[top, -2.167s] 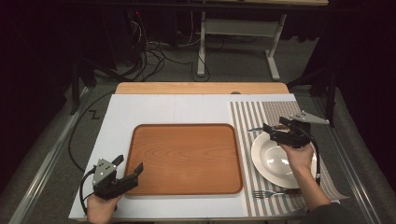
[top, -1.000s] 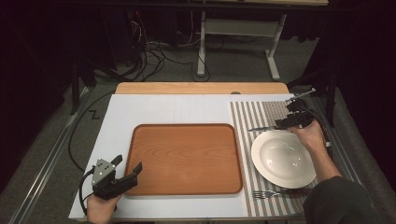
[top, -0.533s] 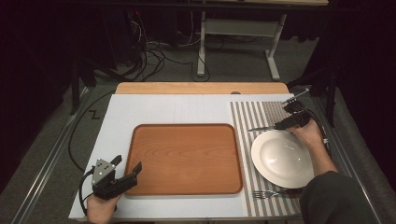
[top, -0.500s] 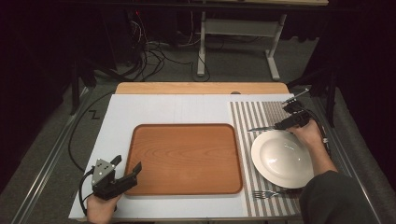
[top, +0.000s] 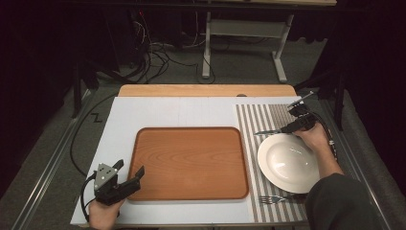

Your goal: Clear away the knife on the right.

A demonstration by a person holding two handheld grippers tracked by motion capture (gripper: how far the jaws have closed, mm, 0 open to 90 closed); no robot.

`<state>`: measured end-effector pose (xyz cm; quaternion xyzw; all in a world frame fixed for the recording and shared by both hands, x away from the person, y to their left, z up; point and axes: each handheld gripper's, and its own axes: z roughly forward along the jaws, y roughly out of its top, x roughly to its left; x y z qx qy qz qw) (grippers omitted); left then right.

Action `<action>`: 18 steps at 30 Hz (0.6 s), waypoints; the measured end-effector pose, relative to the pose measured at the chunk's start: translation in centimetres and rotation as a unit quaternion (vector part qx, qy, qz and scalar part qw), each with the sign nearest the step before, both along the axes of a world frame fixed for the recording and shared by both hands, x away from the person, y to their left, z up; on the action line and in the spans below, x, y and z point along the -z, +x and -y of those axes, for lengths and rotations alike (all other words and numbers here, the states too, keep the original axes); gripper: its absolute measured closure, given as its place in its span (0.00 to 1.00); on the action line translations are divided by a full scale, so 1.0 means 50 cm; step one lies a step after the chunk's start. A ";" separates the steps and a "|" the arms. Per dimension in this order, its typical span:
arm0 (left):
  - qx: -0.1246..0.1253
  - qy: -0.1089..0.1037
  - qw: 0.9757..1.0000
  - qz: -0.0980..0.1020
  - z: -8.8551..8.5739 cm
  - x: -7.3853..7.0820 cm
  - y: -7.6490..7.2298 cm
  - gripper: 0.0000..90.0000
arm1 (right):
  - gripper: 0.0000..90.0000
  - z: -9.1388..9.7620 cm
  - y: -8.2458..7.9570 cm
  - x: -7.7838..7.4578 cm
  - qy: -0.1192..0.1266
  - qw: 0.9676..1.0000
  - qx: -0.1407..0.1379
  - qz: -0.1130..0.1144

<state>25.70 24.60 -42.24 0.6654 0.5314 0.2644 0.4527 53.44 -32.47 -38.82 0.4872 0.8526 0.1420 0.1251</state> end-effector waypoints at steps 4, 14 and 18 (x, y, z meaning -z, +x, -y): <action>0.001 0.000 1.000 0.000 0.000 0.000 0.000 0.25 | 0.48 0.001 -0.001 0.001 -0.003 1.000 -0.001 0.002; 0.002 0.001 1.000 -0.001 0.001 0.001 0.001 0.25 | 0.44 -0.006 0.005 0.012 -0.011 1.000 -0.003 -0.002; 0.002 0.001 1.000 0.000 0.002 0.000 0.000 0.25 | 0.49 -0.002 0.002 0.012 -0.006 1.000 0.006 -0.006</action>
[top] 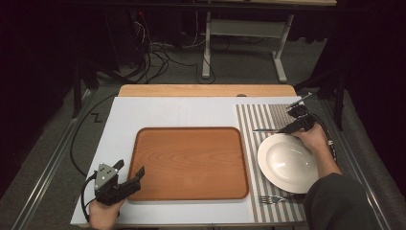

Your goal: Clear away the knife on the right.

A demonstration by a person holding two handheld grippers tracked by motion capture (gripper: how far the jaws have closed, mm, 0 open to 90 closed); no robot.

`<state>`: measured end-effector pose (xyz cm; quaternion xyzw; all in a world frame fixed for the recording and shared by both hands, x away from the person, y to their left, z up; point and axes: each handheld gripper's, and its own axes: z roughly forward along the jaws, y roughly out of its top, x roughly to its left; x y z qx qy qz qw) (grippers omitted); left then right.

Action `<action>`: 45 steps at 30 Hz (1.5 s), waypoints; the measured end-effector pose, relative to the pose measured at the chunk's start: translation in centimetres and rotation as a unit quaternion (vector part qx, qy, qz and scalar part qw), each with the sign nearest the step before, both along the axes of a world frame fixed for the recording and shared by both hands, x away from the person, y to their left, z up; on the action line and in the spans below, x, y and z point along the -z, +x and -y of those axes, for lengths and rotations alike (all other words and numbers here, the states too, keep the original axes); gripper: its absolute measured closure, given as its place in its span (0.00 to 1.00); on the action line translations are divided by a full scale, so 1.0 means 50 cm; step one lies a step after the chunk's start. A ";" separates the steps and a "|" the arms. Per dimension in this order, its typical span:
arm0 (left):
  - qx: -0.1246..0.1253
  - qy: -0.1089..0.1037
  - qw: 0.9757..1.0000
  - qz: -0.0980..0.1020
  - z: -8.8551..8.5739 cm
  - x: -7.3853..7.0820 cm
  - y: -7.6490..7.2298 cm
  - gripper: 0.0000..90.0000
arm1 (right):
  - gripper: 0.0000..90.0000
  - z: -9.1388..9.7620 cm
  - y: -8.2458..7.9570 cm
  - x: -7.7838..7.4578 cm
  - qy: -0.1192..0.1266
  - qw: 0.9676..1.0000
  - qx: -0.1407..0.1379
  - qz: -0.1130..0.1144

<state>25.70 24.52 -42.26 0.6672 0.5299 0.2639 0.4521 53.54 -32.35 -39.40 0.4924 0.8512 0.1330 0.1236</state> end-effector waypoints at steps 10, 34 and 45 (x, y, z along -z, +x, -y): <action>0.001 0.001 1.000 0.000 0.001 0.000 0.000 0.25 | 0.56 0.010 -0.003 0.003 0.017 0.999 0.025 -0.015; 0.006 0.002 1.000 0.002 0.003 -0.001 0.000 0.25 | 0.86 0.032 -0.019 -0.001 0.021 0.998 0.052 -0.015; 0.011 0.002 1.000 0.001 0.004 -0.001 0.002 0.25 | 0.86 0.036 -0.026 -0.023 -0.018 0.998 0.047 0.033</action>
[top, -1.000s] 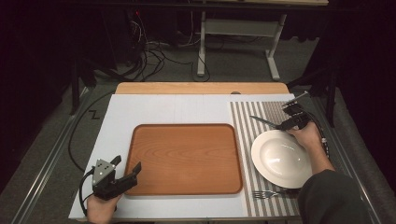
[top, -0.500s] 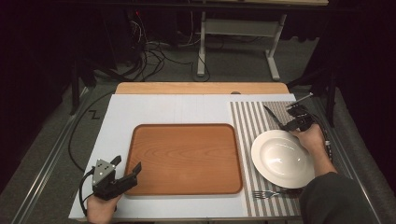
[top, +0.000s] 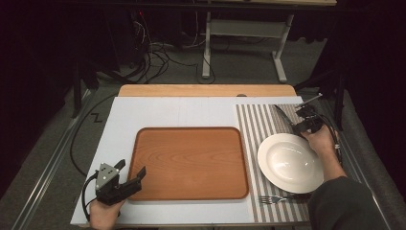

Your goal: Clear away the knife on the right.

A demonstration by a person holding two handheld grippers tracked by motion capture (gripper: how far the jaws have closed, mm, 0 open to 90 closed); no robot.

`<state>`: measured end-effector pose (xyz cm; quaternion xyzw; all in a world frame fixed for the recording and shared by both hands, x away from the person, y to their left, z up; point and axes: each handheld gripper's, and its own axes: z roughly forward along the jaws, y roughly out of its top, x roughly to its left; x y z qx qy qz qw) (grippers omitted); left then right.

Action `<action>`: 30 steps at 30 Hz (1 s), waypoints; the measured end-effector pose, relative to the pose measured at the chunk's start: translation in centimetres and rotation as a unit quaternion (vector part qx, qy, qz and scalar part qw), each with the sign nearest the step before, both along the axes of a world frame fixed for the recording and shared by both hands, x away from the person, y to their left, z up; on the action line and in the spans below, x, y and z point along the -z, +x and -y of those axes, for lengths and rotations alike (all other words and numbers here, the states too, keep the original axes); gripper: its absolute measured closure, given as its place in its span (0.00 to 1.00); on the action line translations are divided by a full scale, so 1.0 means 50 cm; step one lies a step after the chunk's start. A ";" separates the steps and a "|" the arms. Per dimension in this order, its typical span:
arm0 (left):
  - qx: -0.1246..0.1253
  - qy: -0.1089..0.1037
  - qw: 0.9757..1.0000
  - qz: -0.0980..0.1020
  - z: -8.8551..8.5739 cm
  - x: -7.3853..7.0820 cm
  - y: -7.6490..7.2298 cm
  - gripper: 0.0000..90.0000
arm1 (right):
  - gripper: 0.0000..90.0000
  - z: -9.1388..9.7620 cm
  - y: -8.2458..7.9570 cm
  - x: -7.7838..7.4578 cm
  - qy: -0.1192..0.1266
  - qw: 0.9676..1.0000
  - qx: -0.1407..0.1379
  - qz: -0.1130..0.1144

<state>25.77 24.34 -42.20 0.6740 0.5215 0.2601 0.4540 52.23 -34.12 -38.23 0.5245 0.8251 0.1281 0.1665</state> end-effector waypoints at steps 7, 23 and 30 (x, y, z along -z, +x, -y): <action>0.001 -0.001 1.000 0.000 0.000 0.000 0.000 0.25 | 0.86 0.004 -0.006 -0.024 0.001 1.000 -0.005 0.024; 0.002 0.000 1.000 0.001 0.001 -0.001 -0.001 0.25 | 0.86 0.002 -0.039 -0.074 0.005 0.999 -0.029 0.042; 0.007 0.005 1.000 0.001 0.003 -0.001 -0.001 0.25 | 0.86 -0.005 -0.084 -0.082 0.027 0.998 -0.042 0.041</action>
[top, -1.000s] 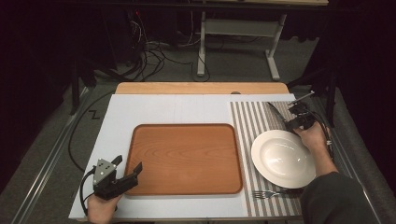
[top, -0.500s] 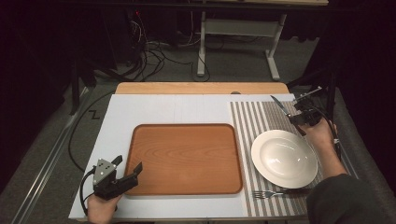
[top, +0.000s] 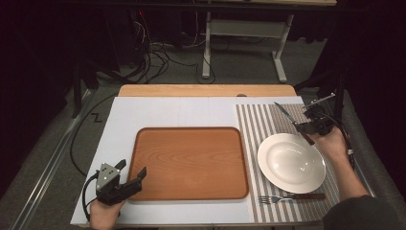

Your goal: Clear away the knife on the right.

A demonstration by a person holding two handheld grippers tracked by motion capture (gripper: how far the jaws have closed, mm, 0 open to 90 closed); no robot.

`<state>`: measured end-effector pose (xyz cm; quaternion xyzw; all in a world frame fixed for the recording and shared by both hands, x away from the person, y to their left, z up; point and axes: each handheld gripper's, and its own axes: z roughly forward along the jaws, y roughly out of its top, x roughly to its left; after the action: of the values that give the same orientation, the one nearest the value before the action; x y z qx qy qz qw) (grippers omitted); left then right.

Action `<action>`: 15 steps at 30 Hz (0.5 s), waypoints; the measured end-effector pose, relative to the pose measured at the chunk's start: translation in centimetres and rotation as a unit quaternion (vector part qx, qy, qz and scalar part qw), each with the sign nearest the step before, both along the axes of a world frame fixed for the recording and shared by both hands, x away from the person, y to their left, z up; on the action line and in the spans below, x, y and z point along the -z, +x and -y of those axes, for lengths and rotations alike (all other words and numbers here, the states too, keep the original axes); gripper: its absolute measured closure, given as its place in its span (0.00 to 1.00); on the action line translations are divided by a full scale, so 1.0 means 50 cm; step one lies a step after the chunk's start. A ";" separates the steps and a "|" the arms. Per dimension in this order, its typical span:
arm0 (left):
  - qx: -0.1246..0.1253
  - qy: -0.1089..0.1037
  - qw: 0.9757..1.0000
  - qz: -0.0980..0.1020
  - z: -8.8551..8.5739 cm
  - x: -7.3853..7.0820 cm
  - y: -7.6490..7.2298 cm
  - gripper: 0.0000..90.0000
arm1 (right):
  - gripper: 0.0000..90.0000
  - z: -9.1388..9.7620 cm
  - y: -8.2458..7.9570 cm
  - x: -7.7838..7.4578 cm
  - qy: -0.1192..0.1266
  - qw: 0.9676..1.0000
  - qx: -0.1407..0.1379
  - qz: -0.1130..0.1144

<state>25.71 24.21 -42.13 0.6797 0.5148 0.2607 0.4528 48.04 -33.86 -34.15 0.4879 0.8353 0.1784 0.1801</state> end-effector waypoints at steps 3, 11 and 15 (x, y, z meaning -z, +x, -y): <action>0.000 0.000 1.000 0.000 0.000 0.000 -0.001 0.25 | 0.86 -0.010 -0.022 -0.006 0.006 1.000 -0.013 0.001; -0.008 -0.004 1.000 0.003 -0.004 -0.001 -0.002 0.25 | 0.86 -0.038 -0.074 -0.010 0.033 0.998 -0.053 0.013; -0.008 -0.004 1.000 0.002 -0.003 -0.001 -0.002 0.25 | 0.86 -0.050 -0.094 -0.004 0.044 0.997 -0.067 0.014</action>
<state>25.62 24.36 -42.08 0.6736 0.5198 0.2639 0.4544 43.32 -31.35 -33.94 0.4359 0.8547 0.2333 0.1581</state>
